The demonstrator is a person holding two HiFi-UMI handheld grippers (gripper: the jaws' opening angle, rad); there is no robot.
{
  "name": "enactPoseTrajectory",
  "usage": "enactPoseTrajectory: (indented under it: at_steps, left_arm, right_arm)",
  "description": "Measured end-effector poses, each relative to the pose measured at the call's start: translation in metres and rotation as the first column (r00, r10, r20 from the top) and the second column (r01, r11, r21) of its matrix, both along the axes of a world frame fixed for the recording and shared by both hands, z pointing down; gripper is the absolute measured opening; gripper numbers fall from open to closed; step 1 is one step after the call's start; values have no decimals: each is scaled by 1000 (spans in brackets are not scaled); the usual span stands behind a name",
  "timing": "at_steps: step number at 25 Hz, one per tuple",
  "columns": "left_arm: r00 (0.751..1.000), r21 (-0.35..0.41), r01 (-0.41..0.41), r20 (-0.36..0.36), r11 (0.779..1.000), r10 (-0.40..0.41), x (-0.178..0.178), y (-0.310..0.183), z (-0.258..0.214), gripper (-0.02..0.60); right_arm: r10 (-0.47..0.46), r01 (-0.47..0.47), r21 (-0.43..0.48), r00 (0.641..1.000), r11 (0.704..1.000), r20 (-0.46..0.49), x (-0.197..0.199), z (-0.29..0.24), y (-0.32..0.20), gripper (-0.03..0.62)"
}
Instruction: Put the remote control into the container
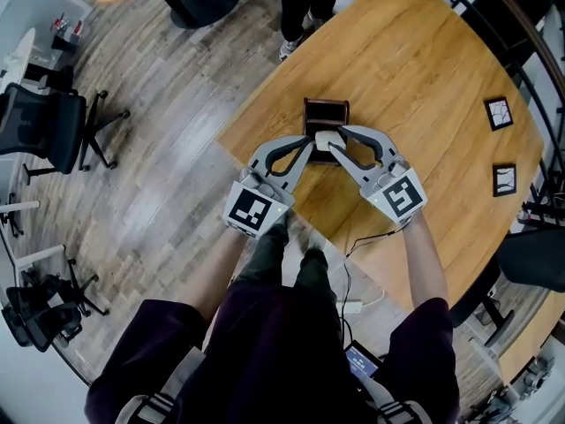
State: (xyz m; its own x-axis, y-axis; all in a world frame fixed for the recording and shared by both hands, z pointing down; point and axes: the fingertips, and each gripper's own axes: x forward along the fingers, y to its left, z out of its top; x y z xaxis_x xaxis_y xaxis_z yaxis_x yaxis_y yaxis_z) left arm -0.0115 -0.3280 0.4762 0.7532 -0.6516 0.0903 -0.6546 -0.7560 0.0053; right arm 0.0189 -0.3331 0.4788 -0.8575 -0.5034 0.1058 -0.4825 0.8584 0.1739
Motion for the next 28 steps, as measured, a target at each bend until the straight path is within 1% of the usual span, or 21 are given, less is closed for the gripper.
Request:
enactPoseTrajectory:
  at_steps: [2,5,7,11,15,20,25,28]
  left_arm:
    - [1000,-4,9,11,1000,-9,2,3,-10,12]
    - [999,23,33,-14,999,-33,5,10,-31,12]
    - [999,27,49,-17,998,-48,5,16,-44,12]
    - [997,51,70,-18,996,-69,6,32,-73,12]
    - [996,82,86,-20,993,-85,11,50,-96,12]
    - [997,145,75,-23,987,-73,21,70,-116,12]
    - [998,156,67,-5,985,-67,25,83,-119,12]
    - [998,167,56,2,984,-57,29,90,-119,12]
  right_arm:
    - [51,-51,-10,998,999,24,8,-15,2,135]
    - [151,-150,-56,988,987,25,24,-30,9,135]
    - [202,-198,-62,977,978,71,27,-45,18,135]
    - [305,-297,-68,937,952,168,30,-76,37,135]
    - [385,-379,-70,893,923,232,37,-99,57,129]
    - [433,-433,-64,860,899,269,41,-112,83,57]
    - [451,-454,-64,841,889,300,41,-113,103,21]
    - [461,-465,-65,832,883,308,43,-111,112,18]
